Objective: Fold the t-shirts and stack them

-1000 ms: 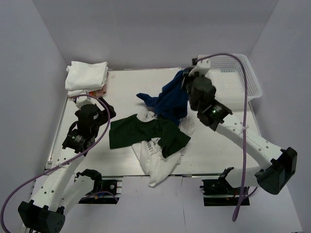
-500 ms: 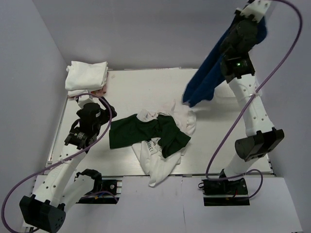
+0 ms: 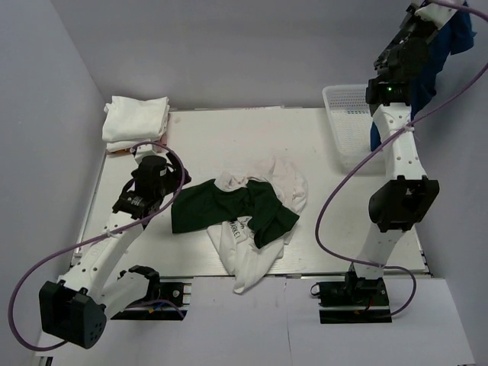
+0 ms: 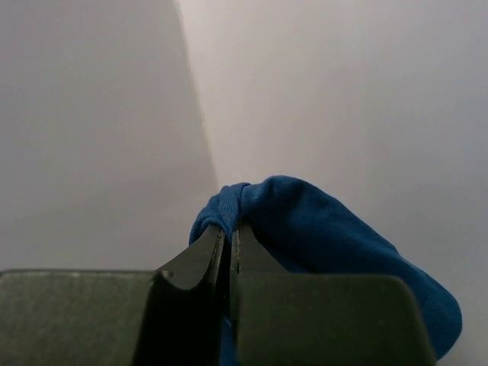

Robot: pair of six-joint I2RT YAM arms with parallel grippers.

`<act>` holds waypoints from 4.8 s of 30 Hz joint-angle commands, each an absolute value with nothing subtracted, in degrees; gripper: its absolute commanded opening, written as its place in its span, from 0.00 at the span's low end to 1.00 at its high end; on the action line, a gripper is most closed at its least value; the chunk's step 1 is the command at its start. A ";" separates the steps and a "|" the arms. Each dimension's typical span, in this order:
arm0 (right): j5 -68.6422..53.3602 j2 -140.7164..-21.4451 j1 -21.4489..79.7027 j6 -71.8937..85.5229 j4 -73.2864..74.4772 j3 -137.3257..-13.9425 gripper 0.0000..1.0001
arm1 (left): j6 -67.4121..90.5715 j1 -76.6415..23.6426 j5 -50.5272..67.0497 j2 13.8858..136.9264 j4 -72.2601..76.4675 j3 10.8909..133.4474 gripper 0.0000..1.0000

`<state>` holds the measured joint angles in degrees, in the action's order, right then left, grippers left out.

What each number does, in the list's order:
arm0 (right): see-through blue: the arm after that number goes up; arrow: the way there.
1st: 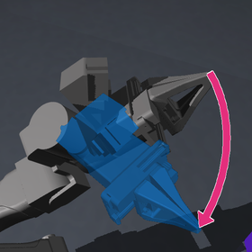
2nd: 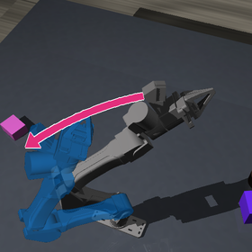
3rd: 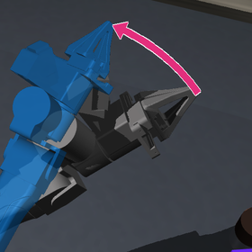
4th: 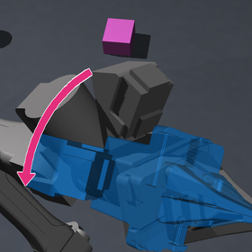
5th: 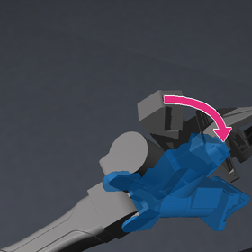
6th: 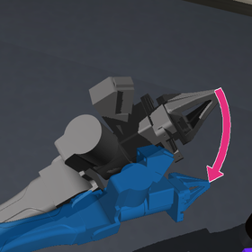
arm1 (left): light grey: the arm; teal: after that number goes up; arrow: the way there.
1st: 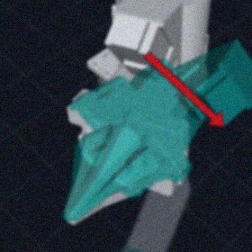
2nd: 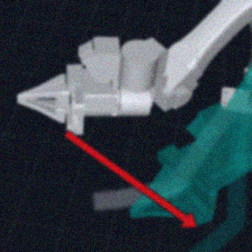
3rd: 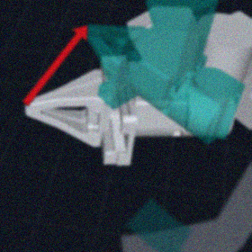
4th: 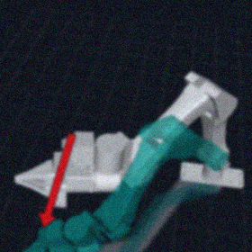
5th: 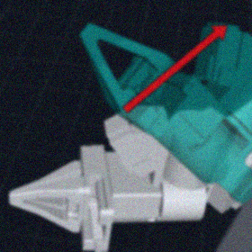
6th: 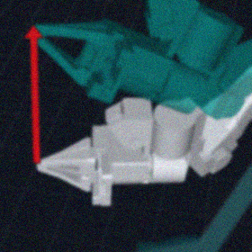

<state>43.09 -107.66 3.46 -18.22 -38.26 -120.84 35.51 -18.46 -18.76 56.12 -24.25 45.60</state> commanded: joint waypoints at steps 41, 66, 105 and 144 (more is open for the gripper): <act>-1.59 -95.87 41.55 -4.21 19.60 -79.28 0.90 | 44.38 -18.19 -16.95 69.43 -34.01 48.61 1.00; 17.82 -98.10 51.07 -12.57 -15.98 -73.30 0.00 | 44.38 -18.19 -22.59 61.08 -33.76 45.79 1.00; 30.23 -111.88 0.79 -8.35 -10.46 -125.07 0.00 | 38.32 -18.81 -11.26 68.90 -31.03 46.32 1.00; 9.24 -109.94 32.25 5.18 11.86 -80.86 0.88 | 39.99 -44.74 -0.16 79.73 -30.59 42.27 0.00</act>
